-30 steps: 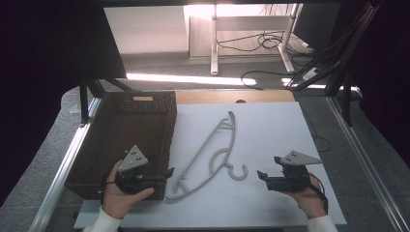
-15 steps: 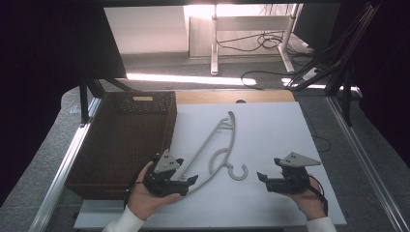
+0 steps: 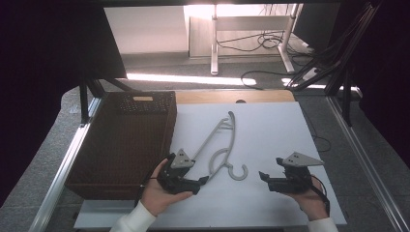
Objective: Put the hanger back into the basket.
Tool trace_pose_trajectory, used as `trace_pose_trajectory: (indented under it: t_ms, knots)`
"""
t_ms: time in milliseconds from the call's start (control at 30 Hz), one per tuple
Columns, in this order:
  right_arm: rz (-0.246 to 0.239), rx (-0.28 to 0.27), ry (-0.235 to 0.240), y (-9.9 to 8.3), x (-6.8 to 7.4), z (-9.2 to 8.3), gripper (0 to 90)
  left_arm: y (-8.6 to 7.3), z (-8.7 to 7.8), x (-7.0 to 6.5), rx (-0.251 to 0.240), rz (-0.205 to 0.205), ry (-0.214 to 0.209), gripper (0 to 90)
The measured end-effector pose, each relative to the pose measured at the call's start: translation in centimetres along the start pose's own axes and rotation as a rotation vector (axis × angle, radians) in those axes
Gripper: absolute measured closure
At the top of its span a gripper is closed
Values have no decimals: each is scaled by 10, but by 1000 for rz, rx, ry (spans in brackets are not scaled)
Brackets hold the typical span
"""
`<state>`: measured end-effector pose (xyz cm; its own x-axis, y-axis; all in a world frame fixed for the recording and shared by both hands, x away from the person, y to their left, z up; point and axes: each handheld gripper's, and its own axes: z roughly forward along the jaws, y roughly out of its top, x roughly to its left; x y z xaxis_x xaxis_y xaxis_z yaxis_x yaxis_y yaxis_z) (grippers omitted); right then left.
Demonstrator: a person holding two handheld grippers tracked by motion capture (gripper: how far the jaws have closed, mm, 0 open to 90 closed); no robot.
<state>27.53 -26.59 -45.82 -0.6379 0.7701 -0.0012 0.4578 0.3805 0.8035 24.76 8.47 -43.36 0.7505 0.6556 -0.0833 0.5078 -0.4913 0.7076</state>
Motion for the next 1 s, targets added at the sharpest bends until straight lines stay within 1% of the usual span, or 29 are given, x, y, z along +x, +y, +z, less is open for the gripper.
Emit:
trace_pose_trajectory:
  t_ms: [67, 167, 233, 267, 300, 333, 400, 500, 533, 567, 600, 700, 733, 767, 833, 867, 1000]
  knots:
    - [-2, 3, 1, 0, 0, 1, 197, 1, 5, 0, 15, 4, 2, 329]
    - [-4, 6, 1, 0, 0, 1, 197, 2, 13, -1, 33, 0, -8, 341]
    - [-2, 9, 0, -1, 0, 2, 197, 4, 19, -1, 49, 7, -14, 351]
    - [-3, 11, 0, -1, 0, 2, 197, 5, 25, -2, 67, 7, -18, 353]
    - [-3, 11, 0, -1, 0, 2, 197, 5, 25, -2, 67, 7, -18, 354]
    - [-4, 11, 0, -1, 0, 2, 197, 5, 28, -1, 77, 8, -18, 354]
    - [-2, 14, -1, -2, 0, 3, 197, 7, 35, -1, 101, -4, -12, 361]
    - [-6, 19, 1, -3, 0, 4, 197, 7, 39, 0, 115, -14, -10, 363]
    - [-6, 21, 1, -3, 0, 4, 197, 8, 44, 0, 128, -18, -5, 364]
    - [-6, 21, 1, -3, 0, 4, 197, 8, 44, 0, 128, -18, -5, 366]
    - [-7, 24, -1, -3, 1, 4, 197, 8, 48, 1, 142, -23, 0, 369]
    - [-8, 28, 2, -3, 1, 5, 197, 8, 52, 2, 151, -31, -3, 377]
    - [-9, 29, 3, -3, 2, 5, 196, 8, 56, 3, 163, -37, -5, 378]
    - [-10, 30, 3, -4, 1, 6, 196, 8, 56, 3, 163, -37, -5, 378]
    - [-11, 32, 2, -4, 1, 6, 197, 7, 62, 4, 185, -41, -4, 381]
    - [-11, 33, 3, -4, 1, 6, 196, 7, 62, 4, 185, -41, -4, 383]
    - [-12, 37, 4, -4, 1, 7, 196, 6, 69, 6, 211, -50, -14, 393]
